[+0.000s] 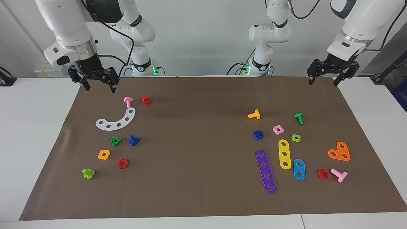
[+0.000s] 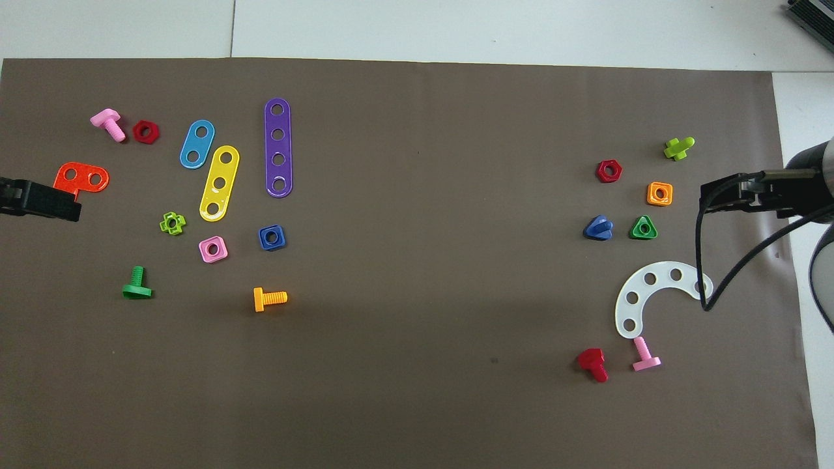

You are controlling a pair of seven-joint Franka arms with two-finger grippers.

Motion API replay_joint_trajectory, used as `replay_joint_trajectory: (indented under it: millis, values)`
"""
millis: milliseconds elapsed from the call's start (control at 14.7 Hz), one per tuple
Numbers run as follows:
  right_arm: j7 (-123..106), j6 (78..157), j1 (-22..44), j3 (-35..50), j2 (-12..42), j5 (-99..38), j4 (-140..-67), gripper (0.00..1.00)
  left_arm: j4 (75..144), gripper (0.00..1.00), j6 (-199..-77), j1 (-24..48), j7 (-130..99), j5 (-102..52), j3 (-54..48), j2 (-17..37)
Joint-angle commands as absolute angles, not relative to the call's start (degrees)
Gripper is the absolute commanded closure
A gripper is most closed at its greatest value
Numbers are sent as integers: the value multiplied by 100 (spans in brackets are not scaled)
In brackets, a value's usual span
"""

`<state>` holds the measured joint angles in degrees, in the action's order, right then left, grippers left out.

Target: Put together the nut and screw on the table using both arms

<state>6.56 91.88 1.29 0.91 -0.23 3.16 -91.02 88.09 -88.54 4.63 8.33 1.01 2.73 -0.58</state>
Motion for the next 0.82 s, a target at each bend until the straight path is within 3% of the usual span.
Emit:
replay_joint_trajectory:
  millis: [0,340,611,747]
  values:
    - [809,9132,88,105,-141,202,-9246,0,8921,0,-8815,404,853,123,229,-167]
    - [747,9298,70,105,-342,193,-9683,0,8921,0,-8807,404,853,123,229,-167]
    - [177,11307,70,97,-887,193,-11484,0,8921,0,-8815,404,853,123,229,-167]
    - [-269,11627,70,97,-477,193,-11680,0,8921,0,-8807,404,853,123,229,-167]
